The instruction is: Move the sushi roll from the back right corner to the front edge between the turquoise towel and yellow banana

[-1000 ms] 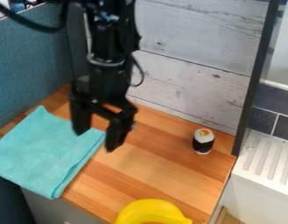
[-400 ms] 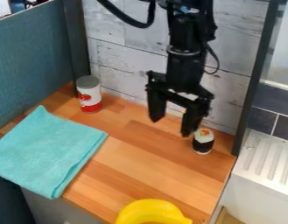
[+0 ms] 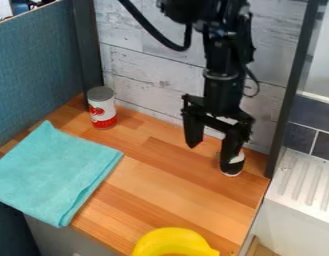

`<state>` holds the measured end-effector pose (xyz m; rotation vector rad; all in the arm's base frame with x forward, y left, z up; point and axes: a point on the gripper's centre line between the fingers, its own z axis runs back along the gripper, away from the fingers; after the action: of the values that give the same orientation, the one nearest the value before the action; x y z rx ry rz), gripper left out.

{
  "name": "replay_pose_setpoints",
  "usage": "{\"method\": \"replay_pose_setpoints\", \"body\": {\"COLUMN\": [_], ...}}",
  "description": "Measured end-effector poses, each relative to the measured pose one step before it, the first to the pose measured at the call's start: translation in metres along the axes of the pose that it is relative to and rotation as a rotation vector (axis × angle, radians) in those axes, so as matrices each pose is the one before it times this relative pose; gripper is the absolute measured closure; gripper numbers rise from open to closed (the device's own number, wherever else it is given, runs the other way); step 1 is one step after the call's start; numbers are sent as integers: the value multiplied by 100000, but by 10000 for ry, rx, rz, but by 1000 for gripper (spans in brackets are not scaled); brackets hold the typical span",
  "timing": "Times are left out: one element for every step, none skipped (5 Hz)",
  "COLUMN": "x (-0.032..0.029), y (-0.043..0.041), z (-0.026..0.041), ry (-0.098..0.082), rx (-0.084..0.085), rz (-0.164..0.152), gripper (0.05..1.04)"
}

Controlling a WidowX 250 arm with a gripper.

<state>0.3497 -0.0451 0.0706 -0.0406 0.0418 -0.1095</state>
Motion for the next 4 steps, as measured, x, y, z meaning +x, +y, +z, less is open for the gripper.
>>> {"method": "replay_pose_setpoints", "body": {"x": [728, 615, 725, 631], "y": [-440, -95, 12, 262], "z": [-450, -1453, -1144, -174], "ry": [-362, 16, 107, -130], "rx": [91, -8, 6, 172], "rz": [122, 80, 52, 139], "gripper": [82, 82, 82, 82]}}
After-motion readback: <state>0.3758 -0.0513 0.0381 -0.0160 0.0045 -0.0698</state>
